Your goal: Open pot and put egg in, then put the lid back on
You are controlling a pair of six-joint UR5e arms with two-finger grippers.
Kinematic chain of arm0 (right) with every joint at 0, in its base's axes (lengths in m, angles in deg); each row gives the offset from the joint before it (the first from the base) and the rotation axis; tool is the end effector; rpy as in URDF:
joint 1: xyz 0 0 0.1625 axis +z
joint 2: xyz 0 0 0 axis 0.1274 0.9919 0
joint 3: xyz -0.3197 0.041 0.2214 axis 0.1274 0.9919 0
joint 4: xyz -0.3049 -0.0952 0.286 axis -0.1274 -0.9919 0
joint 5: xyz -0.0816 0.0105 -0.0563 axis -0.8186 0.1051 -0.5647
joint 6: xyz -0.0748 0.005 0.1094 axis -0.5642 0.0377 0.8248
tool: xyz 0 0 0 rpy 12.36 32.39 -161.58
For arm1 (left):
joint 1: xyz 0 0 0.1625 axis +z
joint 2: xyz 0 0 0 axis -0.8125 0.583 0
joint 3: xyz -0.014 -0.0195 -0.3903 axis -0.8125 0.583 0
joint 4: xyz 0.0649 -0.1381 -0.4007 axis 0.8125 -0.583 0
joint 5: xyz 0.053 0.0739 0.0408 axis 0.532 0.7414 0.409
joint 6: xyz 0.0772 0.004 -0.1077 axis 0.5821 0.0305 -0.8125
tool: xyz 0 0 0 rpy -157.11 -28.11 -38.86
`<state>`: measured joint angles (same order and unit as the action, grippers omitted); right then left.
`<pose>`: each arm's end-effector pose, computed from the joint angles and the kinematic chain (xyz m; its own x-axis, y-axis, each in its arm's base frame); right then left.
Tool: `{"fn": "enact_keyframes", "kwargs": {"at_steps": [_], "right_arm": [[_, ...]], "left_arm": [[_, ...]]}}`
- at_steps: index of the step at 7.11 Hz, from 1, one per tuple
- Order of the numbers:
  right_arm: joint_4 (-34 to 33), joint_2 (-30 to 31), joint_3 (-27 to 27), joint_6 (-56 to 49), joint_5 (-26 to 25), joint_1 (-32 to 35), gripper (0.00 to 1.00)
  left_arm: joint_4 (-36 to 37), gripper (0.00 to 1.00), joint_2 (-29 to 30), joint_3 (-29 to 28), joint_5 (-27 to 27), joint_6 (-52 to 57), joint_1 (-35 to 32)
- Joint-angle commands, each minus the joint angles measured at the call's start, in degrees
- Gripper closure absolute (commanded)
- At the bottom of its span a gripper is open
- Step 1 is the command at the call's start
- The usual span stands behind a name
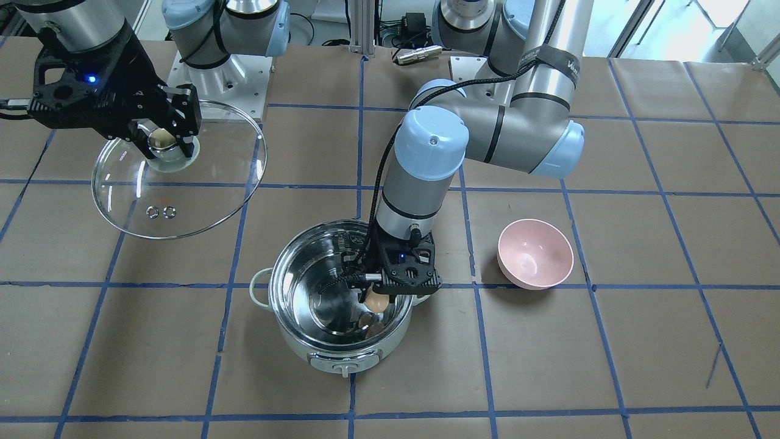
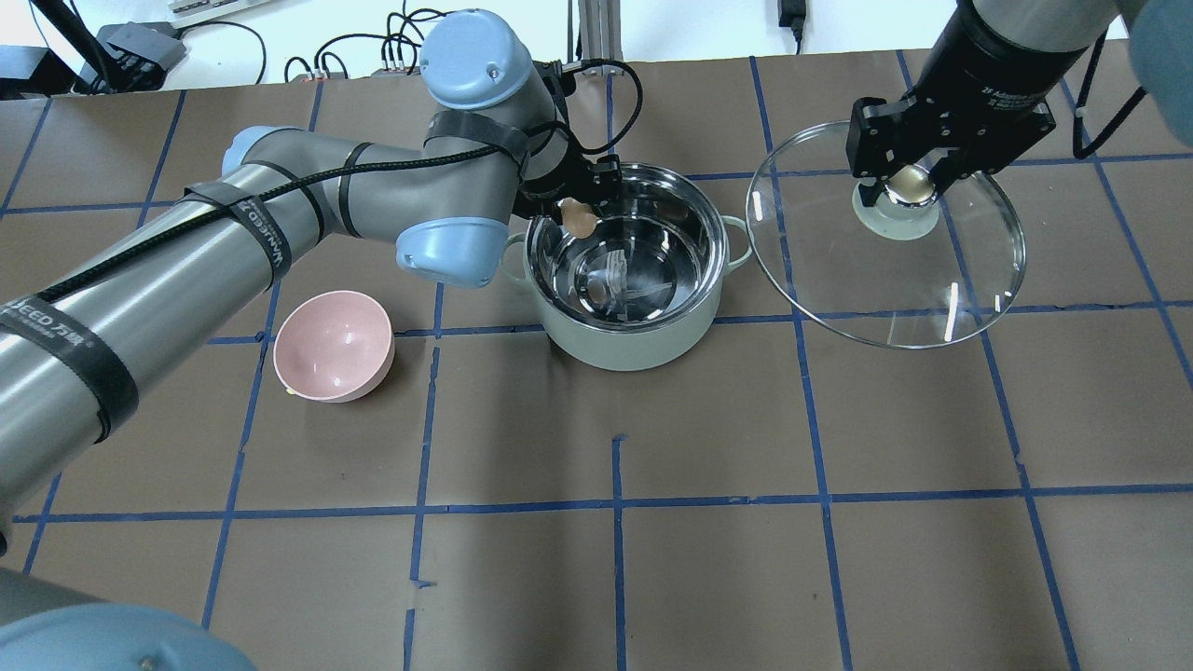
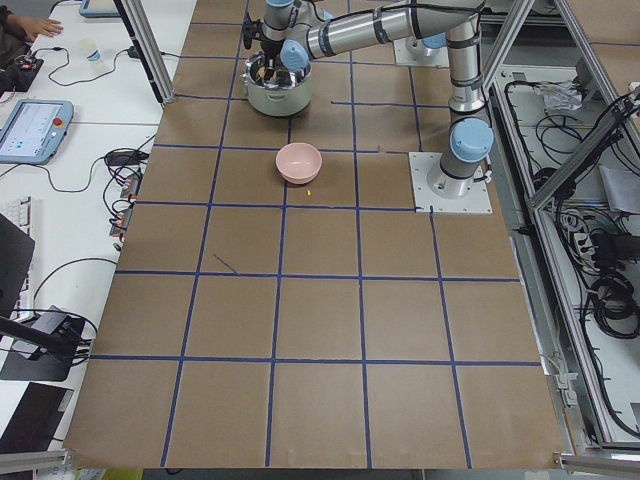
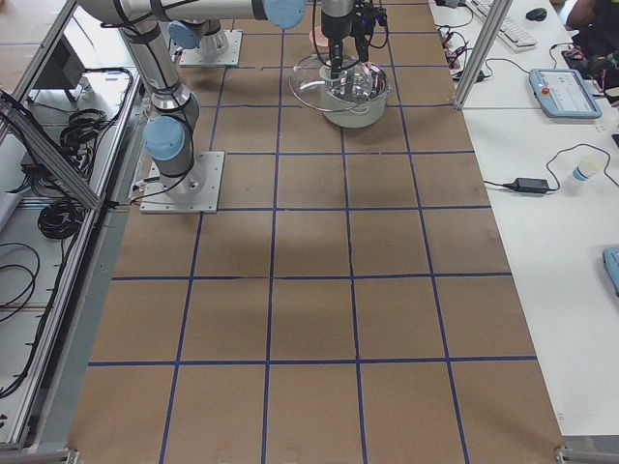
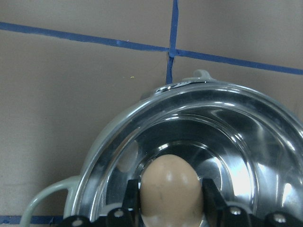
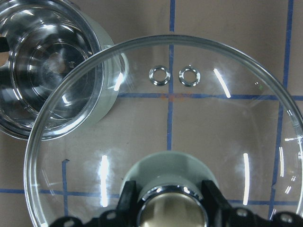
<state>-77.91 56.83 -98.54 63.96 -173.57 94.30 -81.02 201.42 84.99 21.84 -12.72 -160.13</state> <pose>0.1170 -0.5087 0.4448 -0.9968 -0.0287 -0.0750 -0.0260 0.9989 -0.0378 -0.3199 -0.5971 0.2348 -0.9810 -0.0574 0.1855 -0.1013 0.9664 -0.2364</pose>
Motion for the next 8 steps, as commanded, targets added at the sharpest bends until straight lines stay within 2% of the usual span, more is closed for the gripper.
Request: {"fn": "enact_keyframes", "kwargs": {"at_steps": [1, 2, 3, 4, 6, 7, 8], "right_arm": [[-0.2, 0.0, 0.2, 0.0, 0.0, 0.1, 0.96], [0.1, 0.0, 0.4, 0.1, 0.0, 0.2, 0.96], [0.1, -0.2, 0.7, 0.5, 0.1, 0.4, 0.96], [0.4, -1.4, 2.2, 0.6, 0.0, 0.6, 0.96], [7.9, -7.3, 10.2, 0.8, -0.1, 1.1, 0.96], [6.9, -10.1, 11.5, 1.1, -0.1, 2.0, 0.96], [3.1, -11.7, 11.5, 2.0, -0.1, 3.4, 0.96]], "left_arm": [[2.6, 0.92, 1.7, 0.3, 1.0, 1.8, -0.2], [2.6, 0.88, 1.6, 0.8, 2.2, 2.2, -0.6], [2.6, 0.37, 1.6, 0.8, 2.2, 2.5, -0.6], [2.6, 0.27, 1.3, 0.9, 2.2, 2.6, -0.6], [2.3, 0.16, -0.8, -0.2, 2.3, 3.5, -0.4], [2.0, 0.13, -3.5, -0.1, 2.9, 5.9, 1.1], [-5.5, 0.12, -7.2, -0.3, 2.8, 6.6, 5.7]]}}
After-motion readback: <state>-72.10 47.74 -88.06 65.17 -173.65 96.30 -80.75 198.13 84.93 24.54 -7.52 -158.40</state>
